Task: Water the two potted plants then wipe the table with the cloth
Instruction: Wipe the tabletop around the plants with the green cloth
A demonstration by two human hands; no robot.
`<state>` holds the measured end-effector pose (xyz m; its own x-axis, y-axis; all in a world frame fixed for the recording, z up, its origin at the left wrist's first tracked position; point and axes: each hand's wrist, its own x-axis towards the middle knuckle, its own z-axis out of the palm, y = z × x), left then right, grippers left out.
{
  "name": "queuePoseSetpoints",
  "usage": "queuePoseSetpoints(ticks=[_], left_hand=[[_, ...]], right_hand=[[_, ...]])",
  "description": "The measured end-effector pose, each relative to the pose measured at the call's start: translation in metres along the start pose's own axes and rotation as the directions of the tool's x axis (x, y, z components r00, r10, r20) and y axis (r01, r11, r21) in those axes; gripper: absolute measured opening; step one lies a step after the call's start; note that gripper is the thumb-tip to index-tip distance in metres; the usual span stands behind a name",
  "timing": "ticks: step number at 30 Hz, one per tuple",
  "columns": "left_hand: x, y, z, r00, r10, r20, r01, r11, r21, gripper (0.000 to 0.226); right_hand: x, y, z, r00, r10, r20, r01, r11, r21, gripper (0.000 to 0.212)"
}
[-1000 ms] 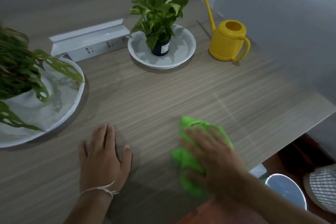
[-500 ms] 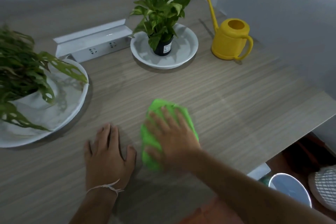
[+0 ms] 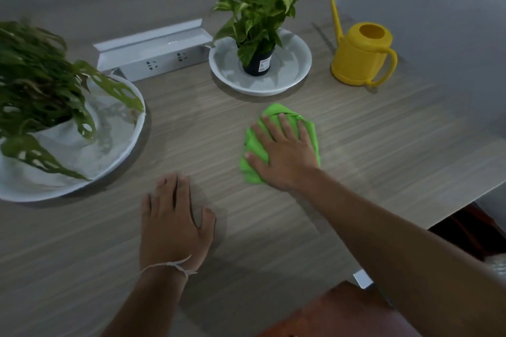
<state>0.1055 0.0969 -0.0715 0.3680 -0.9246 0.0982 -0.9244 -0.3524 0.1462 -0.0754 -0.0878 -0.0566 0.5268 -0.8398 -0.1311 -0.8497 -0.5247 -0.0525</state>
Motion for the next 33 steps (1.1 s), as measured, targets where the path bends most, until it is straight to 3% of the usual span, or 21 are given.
queuePoseSetpoints(ticks=[5, 8, 10, 13, 17, 19, 24, 27, 30, 32, 33], left_hand=[[0.002, -0.001, 0.0, 1.0, 0.023, -0.014, -0.023, 1.0, -0.012, 0.072], [0.001, -0.002, 0.003, 0.998, 0.021, -0.062, -0.025, 0.998, -0.053, 0.064], [0.001, -0.003, 0.004, 0.997, 0.017, -0.075, -0.024, 0.996, -0.084, 0.061], [0.002, -0.004, 0.005, 0.997, 0.011, -0.075, -0.022, 0.988, -0.152, 0.056], [-0.023, -0.022, 0.0, 0.986, 0.064, -0.151, -0.106, 0.952, -0.287, 0.051], [-0.051, -0.05, -0.009, 0.982, 0.095, -0.165, -0.141, 0.944, -0.297, 0.049], [-0.124, -0.169, -0.033, 0.991, 0.005, -0.137, -0.042, 0.962, -0.268, 0.05], [-0.164, -0.244, -0.046, 0.985, -0.065, -0.159, 0.032, 0.979, -0.202, 0.048], [-0.188, -0.297, -0.06, 0.98, -0.121, -0.157, 0.095, 0.982, -0.163, 0.049], [-0.188, -0.317, -0.067, 0.984, -0.108, -0.139, 0.086, 0.984, -0.157, 0.05], [-0.186, -0.323, -0.069, 0.988, -0.09, -0.126, 0.068, 0.984, -0.165, 0.05]], right_hand=[[-0.081, -0.054, 0.013, 0.917, -0.396, -0.048, 0.396, 0.918, -0.007, 0.073], [-0.122, -0.032, 0.019, 0.883, -0.469, -0.011, 0.467, 0.883, -0.051, 0.075], [-0.122, -0.011, 0.016, 0.901, -0.434, -0.003, 0.433, 0.899, -0.069, 0.078], [-0.093, -0.009, 0.01, 0.972, -0.234, -0.014, 0.233, 0.971, -0.052, 0.077], [-0.052, -0.064, 0.011, 0.997, 0.061, -0.043, -0.063, 0.997, -0.034, 0.08], [-0.047, -0.104, 0.012, 0.997, 0.062, -0.044, -0.063, 0.998, -0.025, 0.079], [-0.1, -0.208, 0.019, 0.97, -0.242, -0.025, 0.241, 0.97, -0.027, 0.078], [-0.159, -0.263, 0.03, 0.817, -0.576, 0.031, 0.577, 0.813, -0.079, 0.081], [-0.173, -0.292, 0.031, 0.653, -0.755, 0.059, 0.755, 0.643, -0.133, 0.085], [-0.148, -0.315, 0.03, 0.628, -0.777, 0.053, 0.775, 0.618, -0.131, 0.081], [-0.131, -0.331, 0.029, 0.648, -0.76, 0.053, 0.759, 0.639, -0.122, 0.079]])
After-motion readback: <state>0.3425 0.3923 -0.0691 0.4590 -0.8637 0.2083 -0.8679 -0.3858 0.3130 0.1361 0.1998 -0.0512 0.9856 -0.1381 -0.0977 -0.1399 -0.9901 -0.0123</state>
